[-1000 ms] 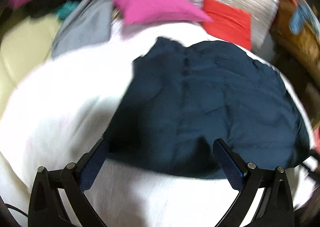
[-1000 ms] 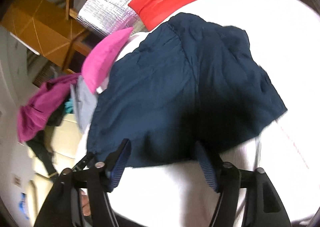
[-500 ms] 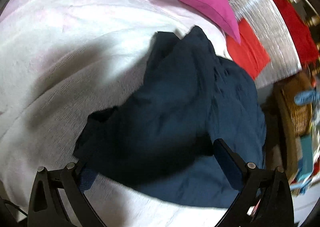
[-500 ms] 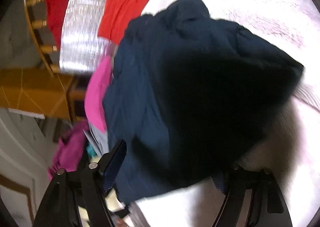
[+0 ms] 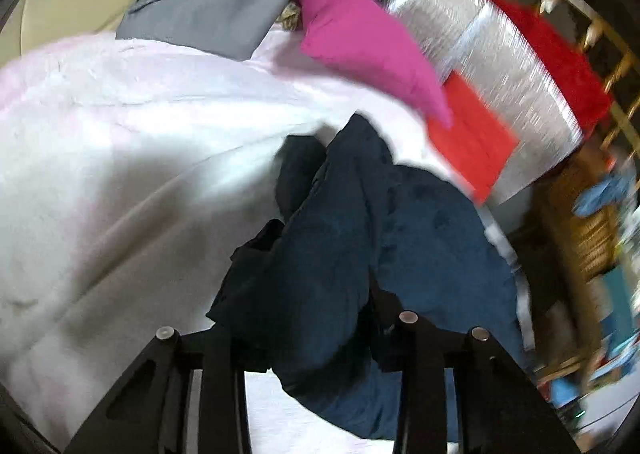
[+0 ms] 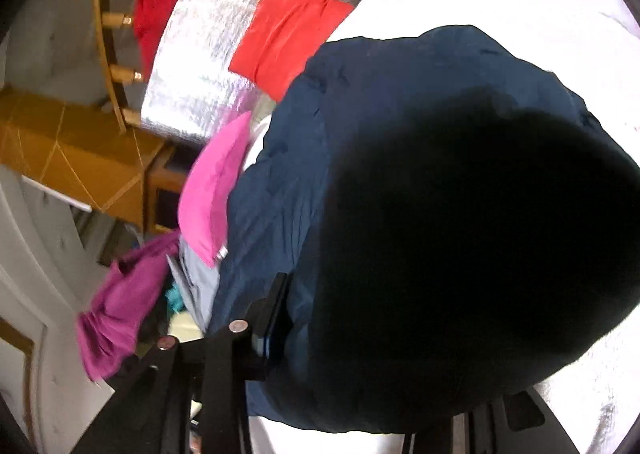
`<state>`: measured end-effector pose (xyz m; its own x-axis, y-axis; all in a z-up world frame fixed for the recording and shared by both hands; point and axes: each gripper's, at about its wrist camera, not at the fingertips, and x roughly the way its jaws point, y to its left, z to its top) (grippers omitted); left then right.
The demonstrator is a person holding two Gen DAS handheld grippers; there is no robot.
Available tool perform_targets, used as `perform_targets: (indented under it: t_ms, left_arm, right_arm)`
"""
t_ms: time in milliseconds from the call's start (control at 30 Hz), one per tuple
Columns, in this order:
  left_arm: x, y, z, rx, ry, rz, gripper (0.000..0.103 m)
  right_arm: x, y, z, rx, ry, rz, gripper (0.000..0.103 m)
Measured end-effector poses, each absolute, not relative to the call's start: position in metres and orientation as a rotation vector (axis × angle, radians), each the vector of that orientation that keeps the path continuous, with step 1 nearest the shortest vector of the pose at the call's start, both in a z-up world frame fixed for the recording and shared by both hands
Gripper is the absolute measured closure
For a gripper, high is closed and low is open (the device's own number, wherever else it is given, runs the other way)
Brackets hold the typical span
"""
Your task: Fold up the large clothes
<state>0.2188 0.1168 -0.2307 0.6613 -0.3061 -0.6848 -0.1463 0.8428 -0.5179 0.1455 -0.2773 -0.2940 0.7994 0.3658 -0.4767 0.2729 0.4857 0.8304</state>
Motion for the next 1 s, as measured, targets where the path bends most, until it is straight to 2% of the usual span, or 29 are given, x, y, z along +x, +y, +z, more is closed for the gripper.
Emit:
perform_targets:
  t_ms: [67,100,167,233,300,400,567,633,700,733,867,1000]
  left_arm:
    - [0.223,0.116,-0.244,-0.583,0.921,-0.066,0.053]
    - [0.222,0.118,-0.246,-0.606,0.927,-0.057,0.051]
    - [0.22,0.12,-0.244,-0.591,0.941,-0.046,0.037]
    - [0.216,0.118,-0.242,-0.553,0.947,-0.028,0.031]
    - [0.205,0.116,-0.238,-0.51,0.933,-0.038,0.031]
    - [0.193,0.108,-0.232,-0.429,0.911,-0.042,0.03]
    - [0.187,0.094,-0.227,-0.304,0.88,-0.031,0.03]
    - [0.188,0.089,-0.227,-0.276,0.871,-0.013,0.03]
    - [0.187,0.085,-0.227,-0.242,0.862,0.001,0.03]
    - [0.185,0.083,-0.226,-0.224,0.857,0.005,0.03]
    - [0.182,0.079,-0.225,-0.192,0.849,0.005,0.03]
    - [0.182,0.075,-0.226,-0.165,0.84,0.01,0.03]
  right_arm:
    - [0.145,-0.281,-0.309,1.159,0.712,0.06,0.06]
    - [0.144,-0.282,-0.31,1.171,0.713,0.065,0.056]
    - [0.14,-0.282,-0.303,1.143,0.724,0.056,0.053]
    - [0.134,-0.285,-0.294,1.105,0.737,0.048,0.047]
    - [0.127,-0.293,-0.291,1.119,0.732,0.041,0.046]
    - [0.111,-0.314,-0.295,1.186,0.715,-0.012,0.04]
    - [0.111,-0.329,-0.307,1.276,0.66,-0.015,0.039]
    - [0.116,-0.323,-0.3,1.198,0.65,-0.035,0.045]
    - [0.117,-0.314,-0.285,1.115,0.616,-0.057,0.056]
    - [0.116,-0.31,-0.276,1.073,0.591,-0.059,0.058]
    - [0.122,-0.297,-0.256,0.909,0.571,-0.094,0.059]
    - [0.126,-0.309,-0.279,0.982,0.657,-0.136,0.059]
